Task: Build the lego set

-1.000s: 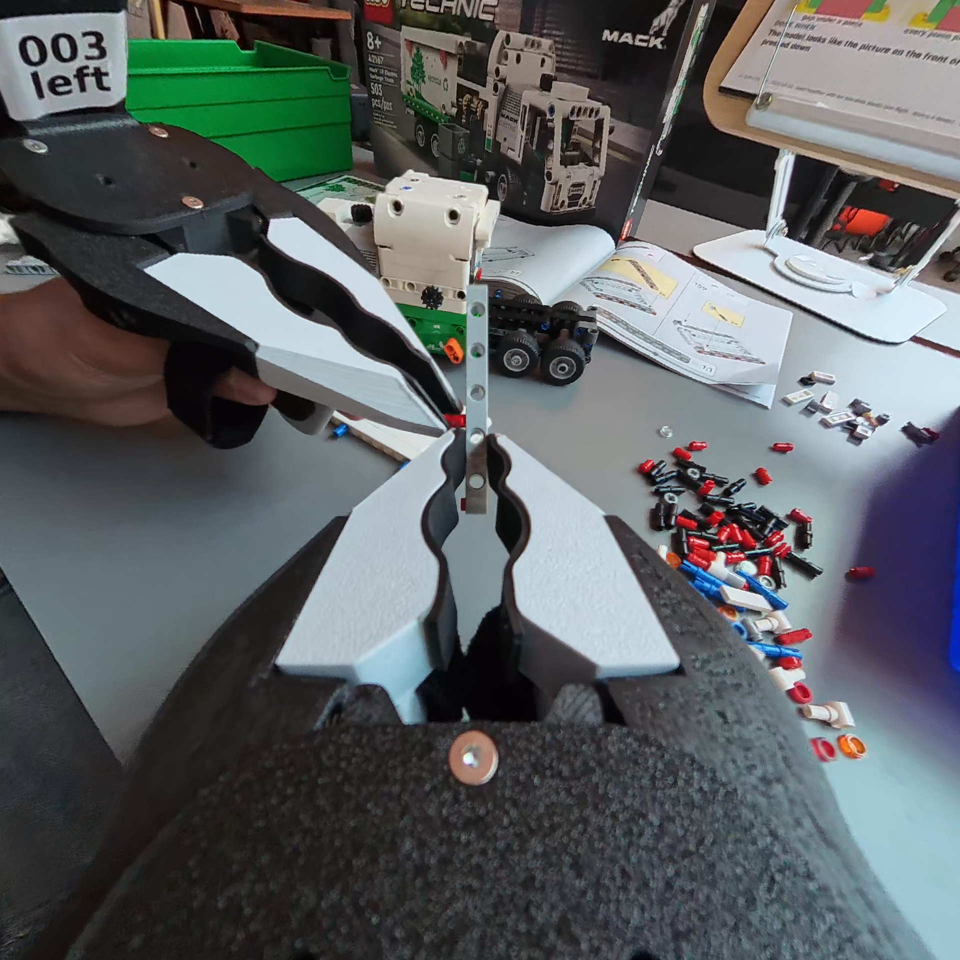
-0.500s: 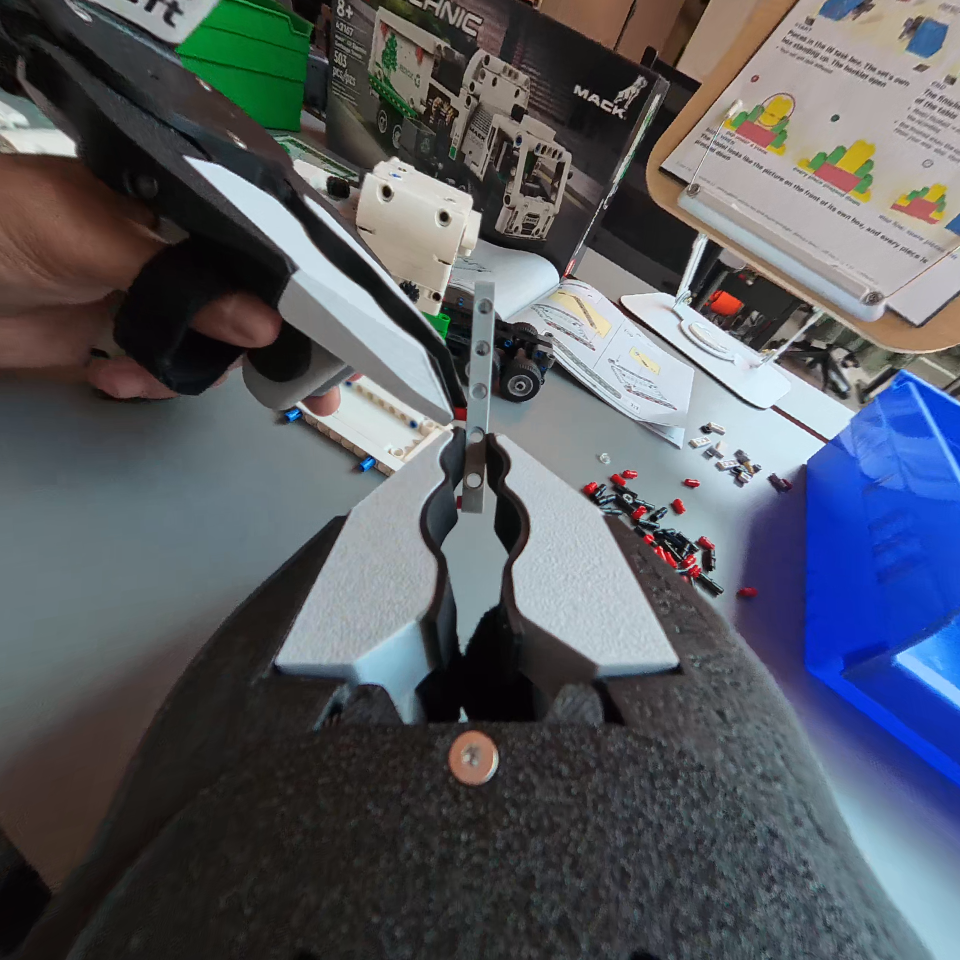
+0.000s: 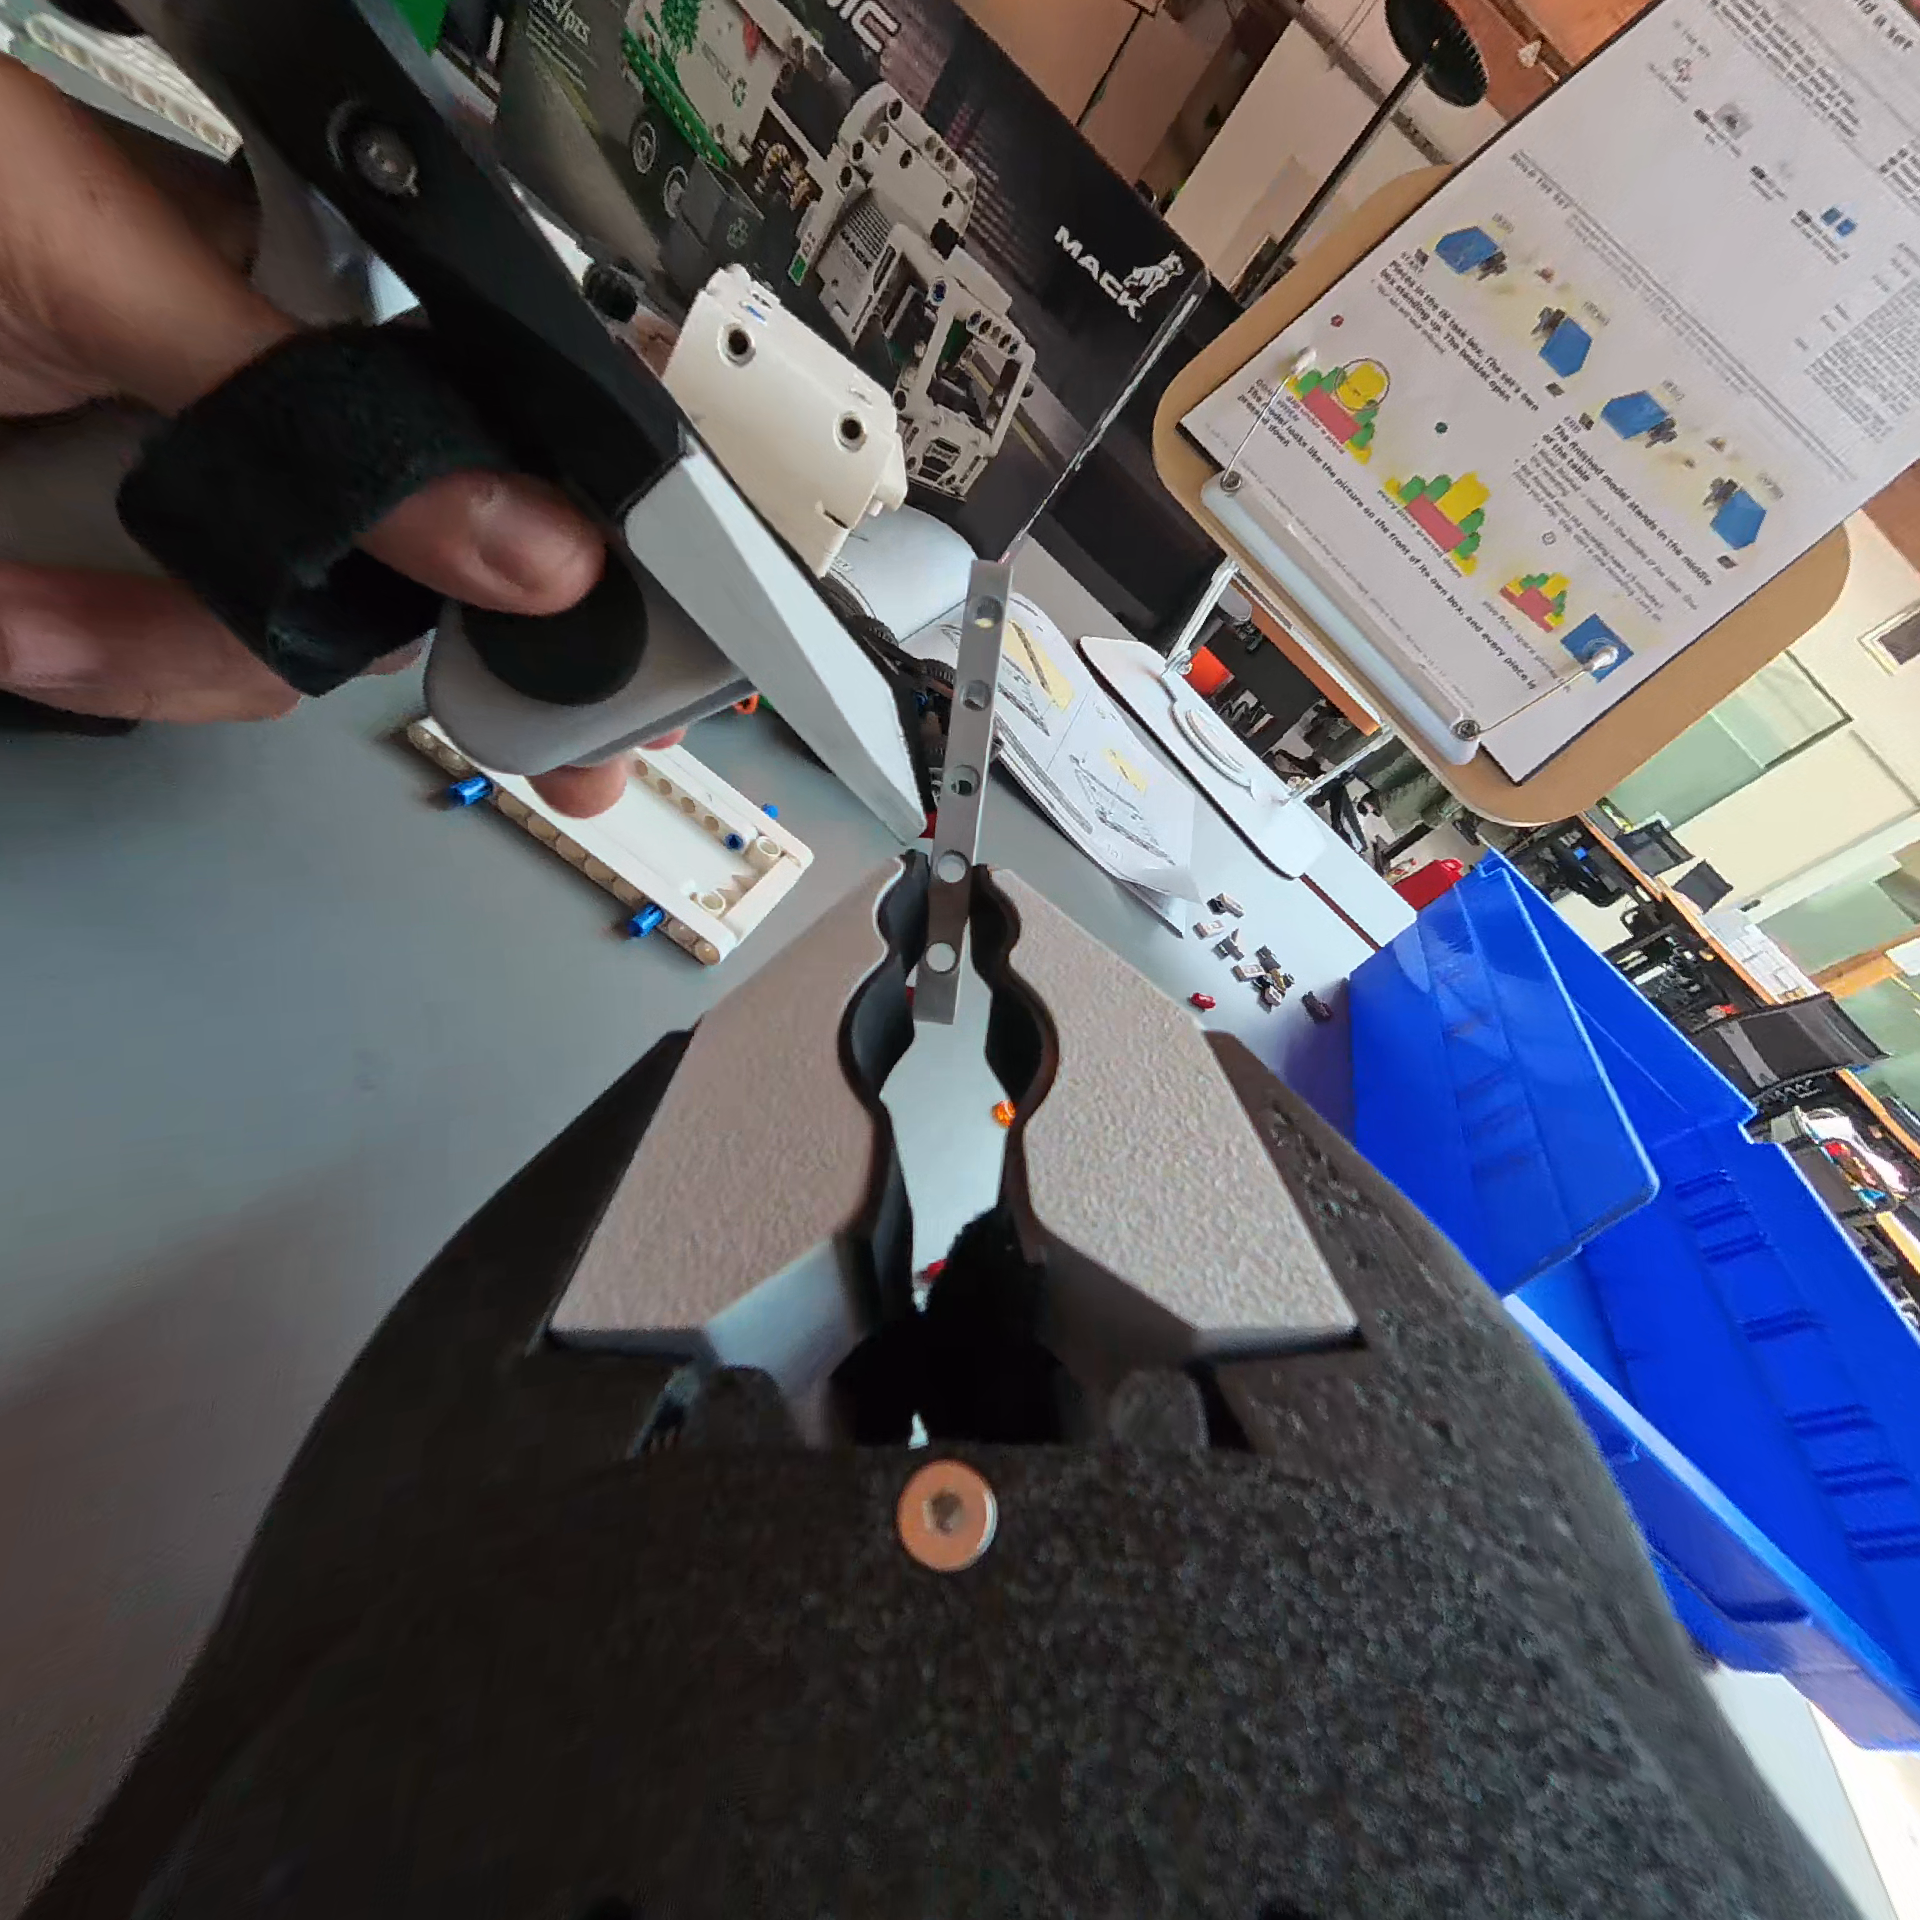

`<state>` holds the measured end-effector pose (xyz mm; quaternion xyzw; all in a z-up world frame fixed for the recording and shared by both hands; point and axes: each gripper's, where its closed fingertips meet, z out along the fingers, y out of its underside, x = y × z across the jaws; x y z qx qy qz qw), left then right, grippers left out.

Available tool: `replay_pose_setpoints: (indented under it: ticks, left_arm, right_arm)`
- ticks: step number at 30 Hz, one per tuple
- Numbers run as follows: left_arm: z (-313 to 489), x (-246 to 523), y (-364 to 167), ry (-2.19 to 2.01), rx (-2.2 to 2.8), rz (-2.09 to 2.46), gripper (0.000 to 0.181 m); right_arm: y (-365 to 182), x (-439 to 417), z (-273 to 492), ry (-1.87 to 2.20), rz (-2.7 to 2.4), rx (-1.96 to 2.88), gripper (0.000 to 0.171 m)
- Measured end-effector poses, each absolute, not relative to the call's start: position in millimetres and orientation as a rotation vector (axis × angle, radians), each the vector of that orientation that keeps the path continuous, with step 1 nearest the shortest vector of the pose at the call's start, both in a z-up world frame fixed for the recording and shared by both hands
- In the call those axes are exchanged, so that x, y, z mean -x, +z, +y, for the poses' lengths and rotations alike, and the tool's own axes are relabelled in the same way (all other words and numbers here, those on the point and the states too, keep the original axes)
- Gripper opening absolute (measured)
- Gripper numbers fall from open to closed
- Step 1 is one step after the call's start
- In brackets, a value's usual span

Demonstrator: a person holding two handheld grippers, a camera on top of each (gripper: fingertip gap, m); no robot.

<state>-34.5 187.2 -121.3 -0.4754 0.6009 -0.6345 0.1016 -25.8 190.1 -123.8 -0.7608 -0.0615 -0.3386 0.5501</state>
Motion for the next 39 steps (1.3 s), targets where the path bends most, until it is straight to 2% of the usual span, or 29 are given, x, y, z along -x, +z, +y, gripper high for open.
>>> replay_pose_setpoints:
  ticks: [4,20,30,39]
  left_arm:
    - [185.2,35.2,-120.2,-1.891,1.386,1.790,0.002]
    - [180.5,41.7,-110.4,-2.103,1.414,1.783,0.002]
    - [179.0,37.8,-109.4,-1.873,1.270,1.824,0.005]
    - [177.9,38.2,-107.9,-1.861,1.247,1.819,0.004]
  right_arm:
    - [-123.7,27.4,188.5,-0.643,-0.107,1.799,0.007]
    - [-114.9,35.8,185.1,-0.580,-0.145,1.743,0.007]
    - [-115.5,30.9,185.0,-0.395,-0.059,1.736,0.007]
    - [-114.4,29.7,184.2,-0.346,-0.033,1.732,0.007]
